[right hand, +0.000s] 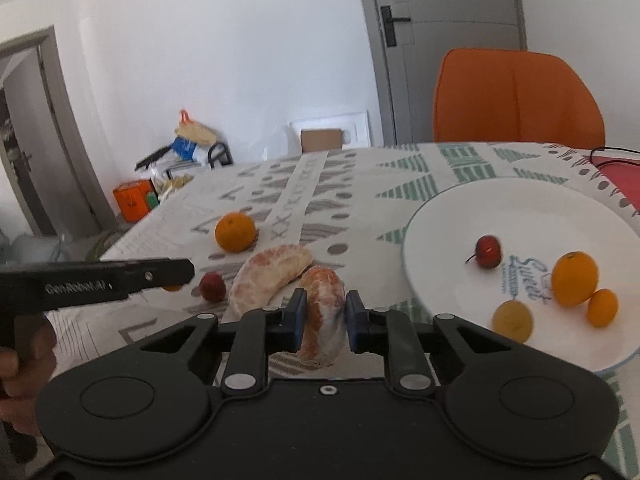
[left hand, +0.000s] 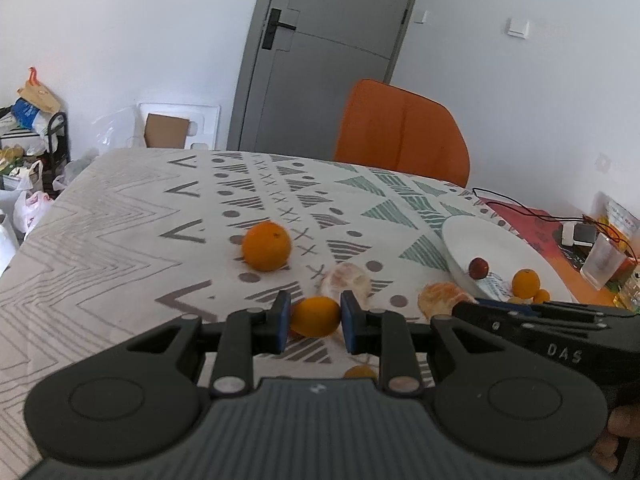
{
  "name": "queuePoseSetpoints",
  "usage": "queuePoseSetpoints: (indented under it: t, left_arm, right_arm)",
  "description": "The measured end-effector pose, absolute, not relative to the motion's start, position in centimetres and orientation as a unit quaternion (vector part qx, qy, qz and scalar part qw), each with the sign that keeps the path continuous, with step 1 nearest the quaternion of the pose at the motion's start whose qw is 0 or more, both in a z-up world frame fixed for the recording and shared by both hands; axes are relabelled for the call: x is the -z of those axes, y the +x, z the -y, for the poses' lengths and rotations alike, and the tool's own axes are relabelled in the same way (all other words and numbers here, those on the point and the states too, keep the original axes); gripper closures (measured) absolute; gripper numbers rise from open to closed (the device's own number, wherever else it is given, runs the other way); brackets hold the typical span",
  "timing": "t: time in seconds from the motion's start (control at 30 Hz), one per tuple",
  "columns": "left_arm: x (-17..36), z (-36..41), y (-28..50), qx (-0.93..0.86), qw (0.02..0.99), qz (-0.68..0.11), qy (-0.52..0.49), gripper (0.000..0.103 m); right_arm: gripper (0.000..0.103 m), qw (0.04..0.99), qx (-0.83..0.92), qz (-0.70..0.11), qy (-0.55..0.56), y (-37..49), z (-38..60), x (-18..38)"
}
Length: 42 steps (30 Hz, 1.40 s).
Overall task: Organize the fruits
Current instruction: 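Carry the small orange and pomelo onto the white plate and open both grippers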
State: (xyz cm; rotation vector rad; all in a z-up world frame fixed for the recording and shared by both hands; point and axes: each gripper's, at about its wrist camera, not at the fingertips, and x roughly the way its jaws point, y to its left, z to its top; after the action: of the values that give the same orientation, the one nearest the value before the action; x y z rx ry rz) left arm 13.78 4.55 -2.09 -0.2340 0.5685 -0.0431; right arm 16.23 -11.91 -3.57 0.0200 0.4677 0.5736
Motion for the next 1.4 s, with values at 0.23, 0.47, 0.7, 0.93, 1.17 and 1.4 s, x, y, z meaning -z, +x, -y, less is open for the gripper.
queuePoseSetpoints:
  t: [0.23, 0.47, 0.7, 0.93, 1.17, 1.4]
  left_arm:
    - [1.3, -2.6, 14.6, 0.038, 0.956, -0.274, -0.102, 0.078]
    - [0.7, -0.4, 15.6, 0.054, 0.958, -0.268, -0.088, 0.078]
    - [0.2, 1.7, 16.5, 0.071, 0.959, -0.263, -0.076, 0.078]
    - [0.2, 4.0, 17.8, 0.092, 0.958, -0.266, -0.062, 0.078]
    - [0.3, 5.7, 19.1, 0.109, 0.956, -0.266, -0.054, 0.078]
    - [0.5, 7.6, 20.6, 0.125, 0.954, -0.27, -0.046, 0.078]
  right_arm:
    - [0.084, 0.941, -0.265, -0.207, 0.03, 16.3, 14.1, 2.5]
    - [0.084, 0.947, -0.244, -0.201, 0.05, 16.7, 16.7, 2.7]
    - [0.084, 0.951, -0.227, -0.197, 0.065, 17.0, 19.1, 2.9]
    - [0.084, 0.955, -0.202, -0.201, 0.085, 17.6, 21.5, 3.6]
    - [0.084, 0.959, -0.18, -0.195, 0.095, 18.2, 23.7, 3.6]
    - [0.084, 0.965, -0.151, -0.189, 0.103, 18.9, 25.9, 3.7]
